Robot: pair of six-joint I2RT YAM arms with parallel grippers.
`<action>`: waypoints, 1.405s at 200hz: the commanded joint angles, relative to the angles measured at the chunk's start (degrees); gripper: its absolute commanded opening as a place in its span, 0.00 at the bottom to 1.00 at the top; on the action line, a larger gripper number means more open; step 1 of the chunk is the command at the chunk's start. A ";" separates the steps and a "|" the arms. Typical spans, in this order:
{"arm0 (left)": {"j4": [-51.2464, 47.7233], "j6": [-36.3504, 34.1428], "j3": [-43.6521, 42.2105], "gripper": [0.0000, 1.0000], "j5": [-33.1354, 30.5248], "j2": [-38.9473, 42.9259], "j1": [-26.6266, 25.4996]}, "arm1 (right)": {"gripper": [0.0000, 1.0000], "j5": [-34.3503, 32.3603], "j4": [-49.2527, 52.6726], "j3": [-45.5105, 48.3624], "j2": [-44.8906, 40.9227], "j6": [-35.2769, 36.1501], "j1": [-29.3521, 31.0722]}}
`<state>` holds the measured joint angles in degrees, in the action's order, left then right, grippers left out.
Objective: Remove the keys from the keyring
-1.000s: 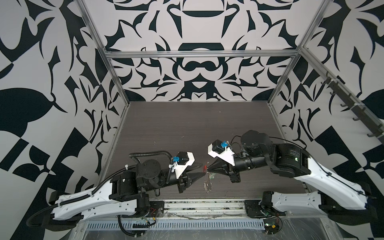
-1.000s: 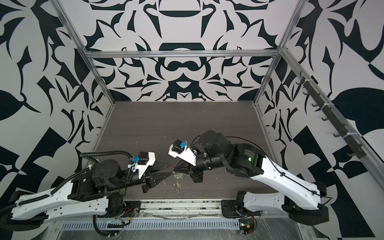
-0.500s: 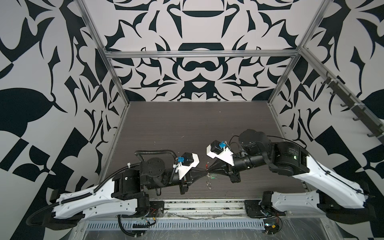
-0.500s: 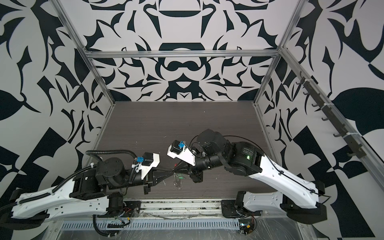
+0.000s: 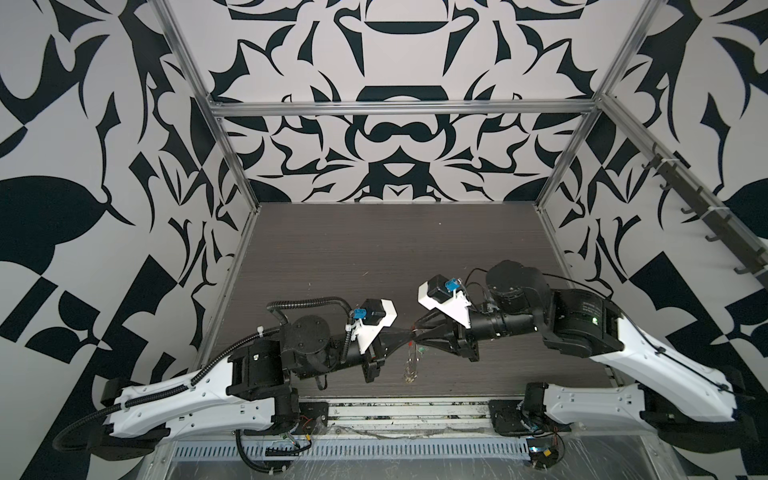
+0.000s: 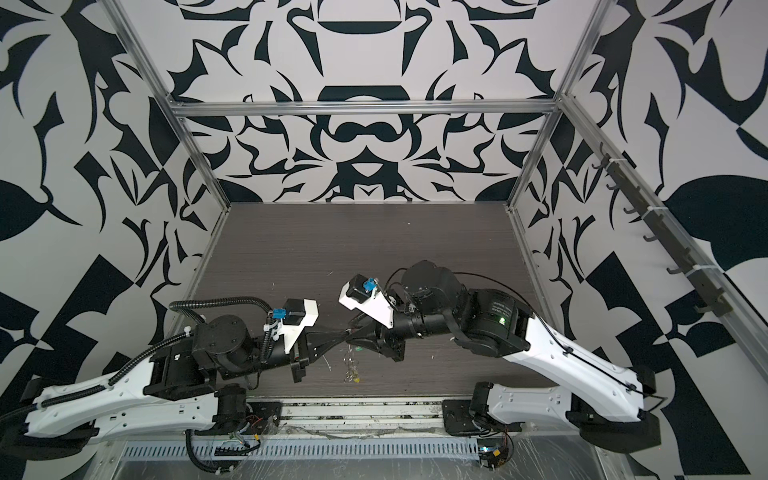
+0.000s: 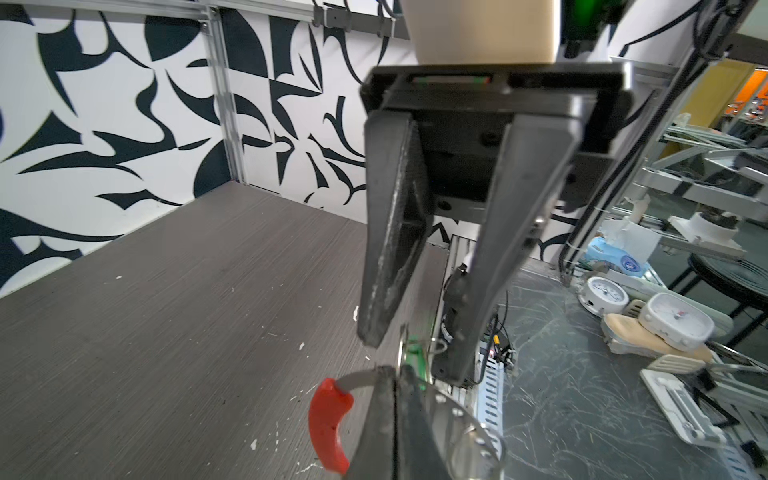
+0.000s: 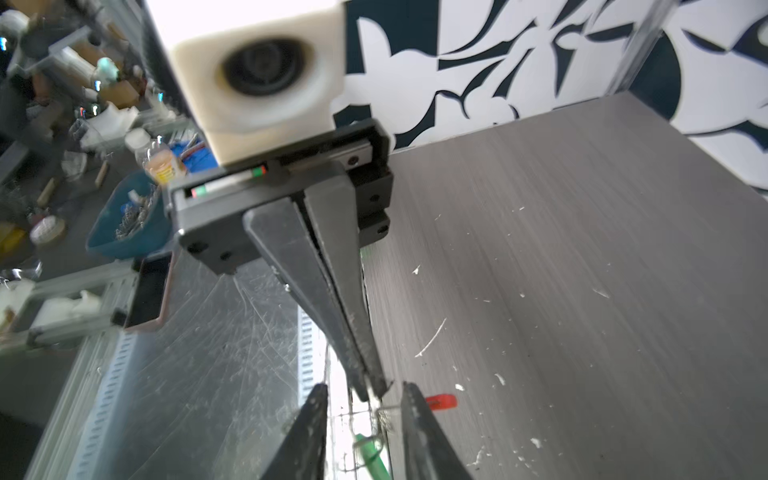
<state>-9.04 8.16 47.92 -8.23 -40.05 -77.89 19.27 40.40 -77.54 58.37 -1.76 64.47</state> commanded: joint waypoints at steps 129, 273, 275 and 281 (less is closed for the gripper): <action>15.98 0.25 -7.41 0.00 -3.07 7.45 0.18 | 0.48 -0.29 -30.64 19.04 -8.89 -7.02 -0.13; 25.00 2.60 -10.50 0.00 -8.53 8.19 0.19 | 0.00 0.95 -29.69 20.93 -4.59 -8.91 -0.10; 25.11 2.64 -10.55 0.00 -8.55 8.23 0.19 | 0.00 0.95 -29.68 21.04 -4.54 -8.97 -0.08; 25.34 2.60 -10.57 0.00 -8.33 8.30 0.19 | 0.00 1.02 -29.66 21.34 -4.21 -9.12 -0.06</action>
<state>10.24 9.98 37.82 -15.88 -32.82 -77.89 18.92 12.01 -57.45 53.01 -9.54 64.47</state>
